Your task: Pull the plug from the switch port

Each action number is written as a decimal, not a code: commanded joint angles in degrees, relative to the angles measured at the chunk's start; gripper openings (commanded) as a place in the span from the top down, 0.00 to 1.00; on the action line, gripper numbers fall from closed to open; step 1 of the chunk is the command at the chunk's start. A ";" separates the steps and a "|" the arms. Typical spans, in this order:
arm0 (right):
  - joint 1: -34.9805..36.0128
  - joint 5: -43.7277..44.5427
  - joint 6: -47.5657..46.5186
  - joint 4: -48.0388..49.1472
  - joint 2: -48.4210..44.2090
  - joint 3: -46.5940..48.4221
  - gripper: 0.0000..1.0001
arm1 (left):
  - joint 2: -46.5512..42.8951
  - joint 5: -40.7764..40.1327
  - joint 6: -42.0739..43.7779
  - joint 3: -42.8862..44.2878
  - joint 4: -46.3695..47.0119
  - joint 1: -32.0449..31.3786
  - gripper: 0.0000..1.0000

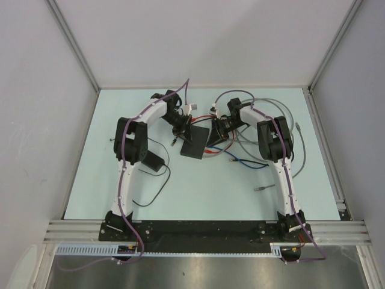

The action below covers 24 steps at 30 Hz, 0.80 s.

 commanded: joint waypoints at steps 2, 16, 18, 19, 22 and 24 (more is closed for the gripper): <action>1.64 12.31 -0.97 2.33 3.96 -0.69 0.67 | 1.55 -2.02 0.85 0.32 0.22 -0.70 1.00; 3.93 21.54 1.75 2.50 2.82 -1.31 0.76 | 1.55 -1.94 1.03 0.58 0.13 -1.32 1.00; 4.54 23.65 2.10 2.42 2.64 -1.40 0.79 | 1.55 -1.94 1.03 0.75 0.13 -1.40 1.00; 4.81 24.26 2.11 2.33 2.55 -1.40 0.80 | 1.64 -1.85 1.03 0.84 0.22 -1.41 1.00; 5.16 25.59 2.11 2.06 2.29 -1.49 0.82 | 1.56 -1.85 1.03 1.11 0.13 -1.49 1.00; 5.25 27.16 2.19 1.80 2.11 -1.57 0.84 | 1.56 -1.94 1.03 1.19 0.13 -1.49 1.00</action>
